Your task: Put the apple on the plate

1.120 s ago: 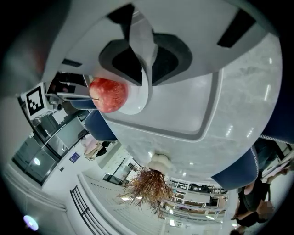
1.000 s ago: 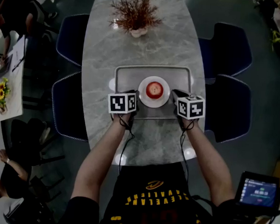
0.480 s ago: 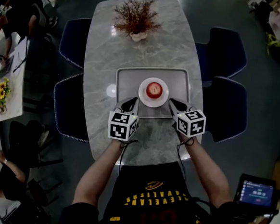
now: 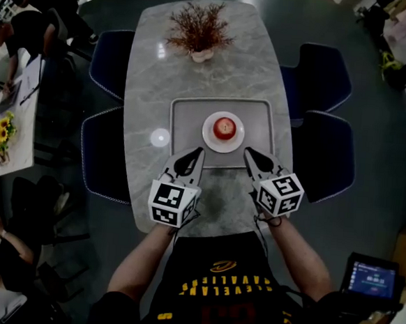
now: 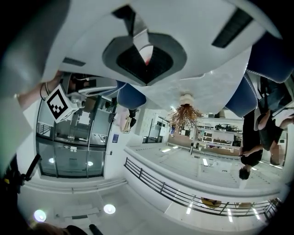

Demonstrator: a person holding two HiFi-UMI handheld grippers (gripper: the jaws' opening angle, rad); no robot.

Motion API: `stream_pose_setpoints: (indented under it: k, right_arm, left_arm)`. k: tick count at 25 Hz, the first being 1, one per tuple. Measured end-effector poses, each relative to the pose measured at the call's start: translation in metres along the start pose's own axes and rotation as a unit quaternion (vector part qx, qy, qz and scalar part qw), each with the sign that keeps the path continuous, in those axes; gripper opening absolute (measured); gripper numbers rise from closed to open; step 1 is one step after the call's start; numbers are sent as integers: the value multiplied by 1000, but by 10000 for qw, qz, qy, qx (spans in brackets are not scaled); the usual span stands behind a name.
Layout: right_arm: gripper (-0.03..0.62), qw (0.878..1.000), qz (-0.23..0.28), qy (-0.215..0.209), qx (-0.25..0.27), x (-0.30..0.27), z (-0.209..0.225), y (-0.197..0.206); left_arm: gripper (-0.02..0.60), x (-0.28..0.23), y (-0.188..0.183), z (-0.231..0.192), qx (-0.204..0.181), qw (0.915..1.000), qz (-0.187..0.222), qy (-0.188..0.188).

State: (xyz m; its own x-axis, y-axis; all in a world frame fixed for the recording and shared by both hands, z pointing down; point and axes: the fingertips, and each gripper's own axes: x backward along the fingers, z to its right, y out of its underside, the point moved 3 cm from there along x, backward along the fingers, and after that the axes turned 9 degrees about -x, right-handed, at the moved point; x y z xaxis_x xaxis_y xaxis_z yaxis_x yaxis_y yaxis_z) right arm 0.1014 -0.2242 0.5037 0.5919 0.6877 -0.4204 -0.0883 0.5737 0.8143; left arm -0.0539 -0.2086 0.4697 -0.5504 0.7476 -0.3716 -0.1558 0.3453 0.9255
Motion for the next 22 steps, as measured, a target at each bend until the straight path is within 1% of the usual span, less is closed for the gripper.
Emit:
stream_pose_setpoints:
  k: [5, 7, 11, 16, 18, 22]
  right_arm:
    - [6, 9993, 196, -26, 313, 19, -33, -6]
    - [6, 9989, 264, -36, 380, 24, -39, -9]
    - [6, 9987, 429, -45, 267, 34, -48, -15]
    - [6, 9975, 685, -63, 169, 49, -64, -28]
    - [6, 9969, 765, -80, 163, 53, -68, -31]
    - [6, 9957, 880, -118, 253, 61, -77, -34]
  left_arm:
    - [2, 38, -10, 14, -121, 9994, 320, 101]
    - [2, 48, -16, 14, -78, 9992, 397, 72]
    - [2, 59, -27, 15, 19, 9985, 545, 32]
    - [2, 77, -44, 23, -132, 9964, 840, 33]
    - [2, 80, -53, 26, -155, 9961, 872, 26]
    - [2, 86, -50, 30, -208, 9951, 969, 66]
